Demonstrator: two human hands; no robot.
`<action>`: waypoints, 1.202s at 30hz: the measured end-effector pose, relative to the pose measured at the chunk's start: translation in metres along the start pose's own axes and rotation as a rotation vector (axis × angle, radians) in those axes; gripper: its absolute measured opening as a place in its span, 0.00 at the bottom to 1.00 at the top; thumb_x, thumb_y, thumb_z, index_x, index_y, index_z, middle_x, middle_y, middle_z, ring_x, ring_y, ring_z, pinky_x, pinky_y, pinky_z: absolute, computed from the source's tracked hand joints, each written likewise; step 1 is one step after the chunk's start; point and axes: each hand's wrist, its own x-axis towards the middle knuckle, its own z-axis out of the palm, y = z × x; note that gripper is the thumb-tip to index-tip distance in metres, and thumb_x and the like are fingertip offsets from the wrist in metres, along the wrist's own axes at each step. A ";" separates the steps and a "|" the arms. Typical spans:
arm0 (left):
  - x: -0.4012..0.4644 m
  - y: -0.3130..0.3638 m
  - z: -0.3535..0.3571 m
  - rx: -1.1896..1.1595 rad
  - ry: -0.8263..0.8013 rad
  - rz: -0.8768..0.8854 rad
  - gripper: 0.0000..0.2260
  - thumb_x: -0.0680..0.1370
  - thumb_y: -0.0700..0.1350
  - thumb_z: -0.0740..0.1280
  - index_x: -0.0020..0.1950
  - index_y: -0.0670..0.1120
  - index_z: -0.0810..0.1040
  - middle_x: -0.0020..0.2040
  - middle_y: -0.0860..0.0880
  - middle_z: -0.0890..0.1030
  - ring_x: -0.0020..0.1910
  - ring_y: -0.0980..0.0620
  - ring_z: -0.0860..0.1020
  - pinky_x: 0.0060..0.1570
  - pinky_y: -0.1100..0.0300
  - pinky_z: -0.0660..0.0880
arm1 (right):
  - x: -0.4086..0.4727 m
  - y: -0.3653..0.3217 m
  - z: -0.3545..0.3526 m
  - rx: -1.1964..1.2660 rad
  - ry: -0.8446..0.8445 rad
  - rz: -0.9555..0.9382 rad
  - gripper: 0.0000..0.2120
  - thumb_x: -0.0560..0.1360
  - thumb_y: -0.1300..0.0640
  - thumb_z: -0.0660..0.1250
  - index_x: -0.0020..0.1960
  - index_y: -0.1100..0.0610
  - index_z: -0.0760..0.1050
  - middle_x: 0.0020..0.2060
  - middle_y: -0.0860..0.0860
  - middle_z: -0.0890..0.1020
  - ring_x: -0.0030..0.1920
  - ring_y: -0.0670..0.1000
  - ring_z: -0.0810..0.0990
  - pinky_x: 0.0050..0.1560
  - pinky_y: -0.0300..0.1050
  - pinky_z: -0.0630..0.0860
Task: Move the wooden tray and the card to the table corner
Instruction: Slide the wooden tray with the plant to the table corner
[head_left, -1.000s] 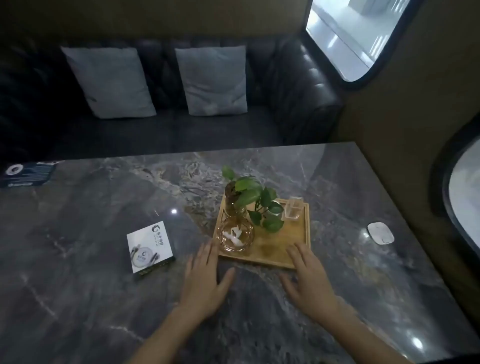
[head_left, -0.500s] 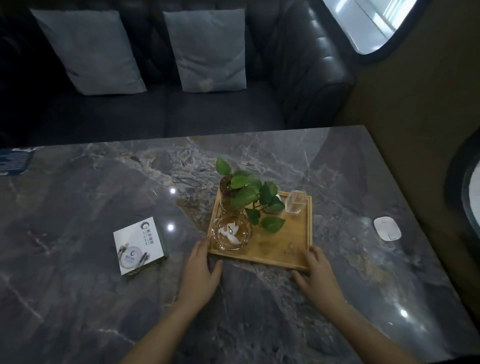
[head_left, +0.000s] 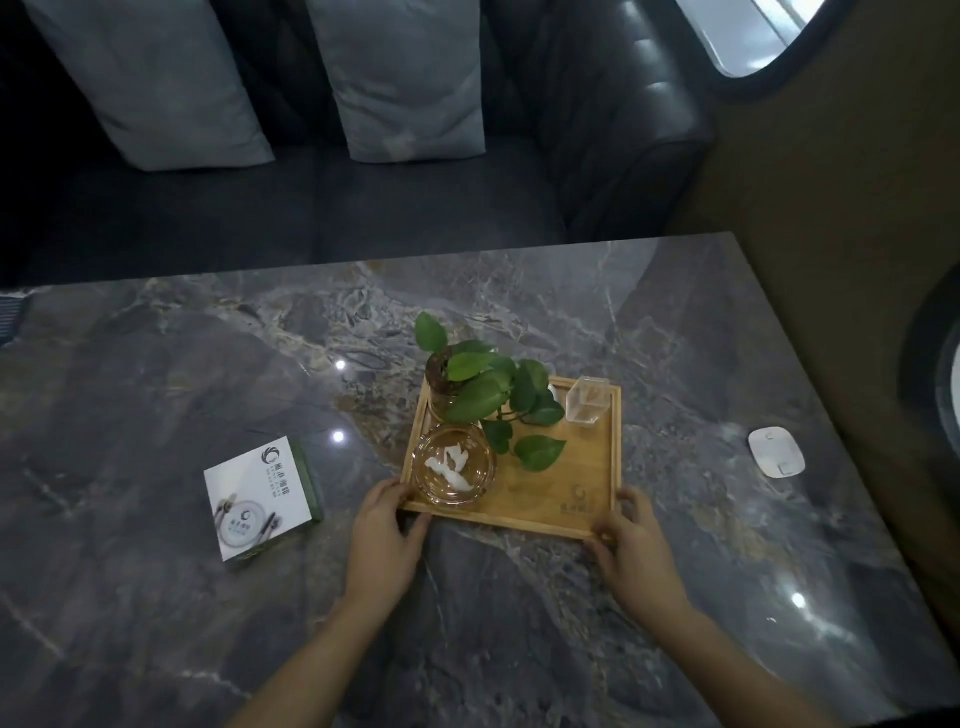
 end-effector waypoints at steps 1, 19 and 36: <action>0.000 0.001 -0.001 0.000 0.006 0.004 0.14 0.71 0.42 0.75 0.56 0.43 0.83 0.54 0.48 0.81 0.53 0.52 0.78 0.56 0.58 0.75 | 0.000 0.000 0.000 -0.003 0.001 0.001 0.04 0.71 0.59 0.73 0.43 0.58 0.78 0.66 0.58 0.68 0.58 0.59 0.78 0.58 0.52 0.77; 0.017 0.025 0.003 0.010 0.027 -0.142 0.16 0.64 0.38 0.79 0.52 0.44 0.86 0.43 0.46 0.85 0.39 0.54 0.76 0.42 0.61 0.69 | 0.008 0.006 -0.017 -0.169 0.020 -0.001 0.06 0.72 0.52 0.71 0.43 0.55 0.81 0.68 0.56 0.71 0.57 0.59 0.78 0.50 0.52 0.79; 0.035 0.065 0.011 0.058 -0.008 -0.214 0.17 0.64 0.40 0.80 0.52 0.48 0.87 0.44 0.45 0.88 0.42 0.47 0.82 0.40 0.60 0.67 | 0.035 0.030 -0.036 -0.258 0.037 -0.041 0.09 0.74 0.51 0.69 0.45 0.57 0.77 0.68 0.56 0.68 0.58 0.59 0.75 0.50 0.54 0.79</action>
